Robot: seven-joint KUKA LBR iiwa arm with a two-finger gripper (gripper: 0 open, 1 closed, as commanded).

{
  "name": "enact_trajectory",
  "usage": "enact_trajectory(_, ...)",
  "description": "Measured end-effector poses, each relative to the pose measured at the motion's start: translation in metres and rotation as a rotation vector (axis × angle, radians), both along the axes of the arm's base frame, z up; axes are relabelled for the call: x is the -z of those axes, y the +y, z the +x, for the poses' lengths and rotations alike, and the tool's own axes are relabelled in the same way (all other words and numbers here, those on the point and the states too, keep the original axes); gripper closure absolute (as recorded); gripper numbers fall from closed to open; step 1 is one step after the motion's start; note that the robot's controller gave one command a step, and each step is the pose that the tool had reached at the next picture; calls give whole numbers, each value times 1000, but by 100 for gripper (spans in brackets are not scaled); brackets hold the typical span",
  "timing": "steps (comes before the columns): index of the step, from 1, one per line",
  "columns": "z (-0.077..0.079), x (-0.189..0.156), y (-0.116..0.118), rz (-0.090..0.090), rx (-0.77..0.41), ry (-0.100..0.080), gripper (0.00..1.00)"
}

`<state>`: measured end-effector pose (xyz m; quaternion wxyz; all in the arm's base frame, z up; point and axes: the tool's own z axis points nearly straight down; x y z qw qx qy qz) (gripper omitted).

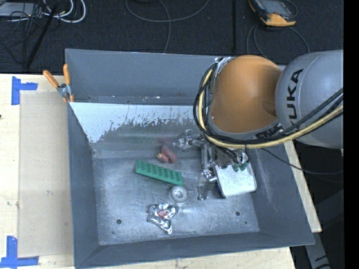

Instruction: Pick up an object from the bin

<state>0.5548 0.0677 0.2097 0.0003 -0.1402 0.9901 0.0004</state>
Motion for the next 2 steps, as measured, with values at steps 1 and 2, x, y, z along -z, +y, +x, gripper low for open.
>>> enact_trajectory(1,25,126,18,-1,-109,7,0)
enact_trajectory(2,27,121,17,0,-105,2,100)
